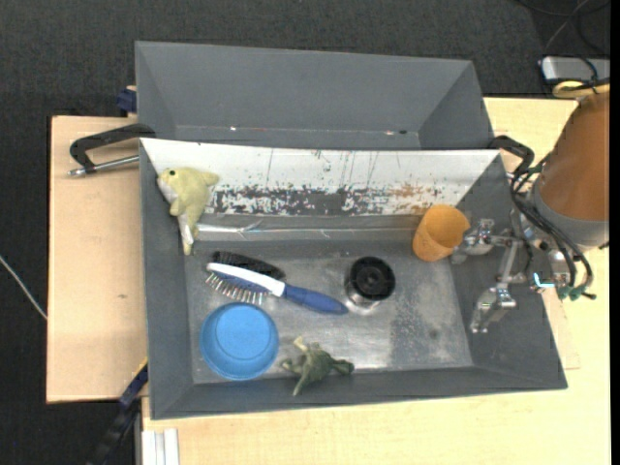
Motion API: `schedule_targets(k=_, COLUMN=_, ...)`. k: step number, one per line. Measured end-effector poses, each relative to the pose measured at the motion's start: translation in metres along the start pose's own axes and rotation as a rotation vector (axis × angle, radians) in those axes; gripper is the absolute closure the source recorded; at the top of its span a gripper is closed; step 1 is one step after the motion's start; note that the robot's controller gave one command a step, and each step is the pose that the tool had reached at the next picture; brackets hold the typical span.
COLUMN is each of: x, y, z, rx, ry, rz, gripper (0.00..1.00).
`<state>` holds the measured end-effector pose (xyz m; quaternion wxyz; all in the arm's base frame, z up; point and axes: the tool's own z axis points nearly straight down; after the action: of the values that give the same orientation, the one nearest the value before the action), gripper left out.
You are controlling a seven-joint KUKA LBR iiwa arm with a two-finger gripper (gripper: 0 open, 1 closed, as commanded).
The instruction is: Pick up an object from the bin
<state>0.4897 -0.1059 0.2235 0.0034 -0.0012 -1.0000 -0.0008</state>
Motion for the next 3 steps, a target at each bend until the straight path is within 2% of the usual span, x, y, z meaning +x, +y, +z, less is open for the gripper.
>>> schedule_targets(k=1, x=-0.026, y=0.048, z=0.137, rx=0.001, ry=-0.011, rz=-0.322, gripper=0.0)
schedule_targets(k=2, x=-0.057, y=0.028, z=0.127, rx=0.005, ry=-0.014, rz=-0.591, gripper=0.0)
schedule_targets(k=3, x=-0.089, y=0.068, z=0.135, rx=0.008, ry=-0.017, rz=-0.531, gripper=0.0)
